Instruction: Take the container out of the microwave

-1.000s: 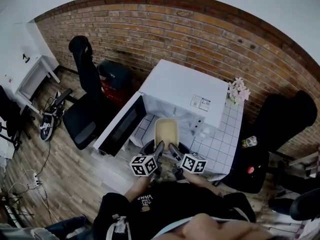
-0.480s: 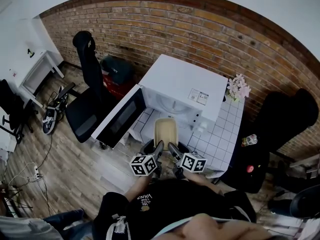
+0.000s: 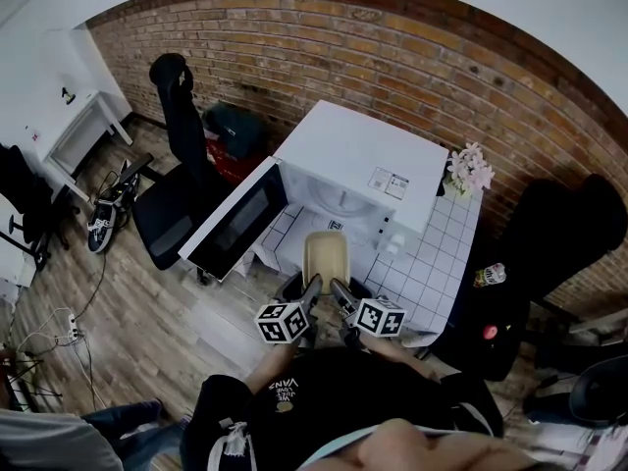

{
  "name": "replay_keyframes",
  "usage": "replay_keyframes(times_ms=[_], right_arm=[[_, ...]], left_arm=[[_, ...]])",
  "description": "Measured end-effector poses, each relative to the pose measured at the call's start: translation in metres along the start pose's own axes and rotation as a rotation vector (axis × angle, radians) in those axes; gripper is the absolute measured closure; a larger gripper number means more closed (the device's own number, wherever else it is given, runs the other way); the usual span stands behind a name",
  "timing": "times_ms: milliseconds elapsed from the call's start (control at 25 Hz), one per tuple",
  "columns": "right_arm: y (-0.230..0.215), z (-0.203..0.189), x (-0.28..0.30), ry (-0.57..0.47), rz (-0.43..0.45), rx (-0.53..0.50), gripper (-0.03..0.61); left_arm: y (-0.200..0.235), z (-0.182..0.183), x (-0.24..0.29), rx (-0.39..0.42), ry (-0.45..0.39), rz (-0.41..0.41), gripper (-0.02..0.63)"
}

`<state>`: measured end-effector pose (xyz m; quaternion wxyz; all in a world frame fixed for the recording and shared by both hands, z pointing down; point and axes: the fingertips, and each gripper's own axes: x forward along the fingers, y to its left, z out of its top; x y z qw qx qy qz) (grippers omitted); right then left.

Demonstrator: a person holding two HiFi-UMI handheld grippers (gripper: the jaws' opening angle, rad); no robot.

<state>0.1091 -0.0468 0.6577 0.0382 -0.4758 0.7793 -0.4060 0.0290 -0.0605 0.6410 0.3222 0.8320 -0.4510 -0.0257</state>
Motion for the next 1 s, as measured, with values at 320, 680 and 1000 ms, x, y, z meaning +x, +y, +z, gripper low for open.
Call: replay_keyframes(times_ms=[320, 680, 1000], right_arm=[[0.000, -0.006, -0.004, 0.020, 0.017, -0.009, 0.357], [-0.004, -0.006, -0.010, 0.025, 0.016, -0.014, 0.357], [-0.004, -0.007, -0.011, 0.034, 0.015, -0.017, 0.357]], left_arm=[[-0.003, -0.005, -0.005, -0.002, -0.007, 0.016, 0.422], [-0.007, -0.011, -0.006, -0.008, -0.010, 0.022, 0.422], [-0.006, -0.014, -0.008, -0.017, -0.006, 0.027, 0.422]])
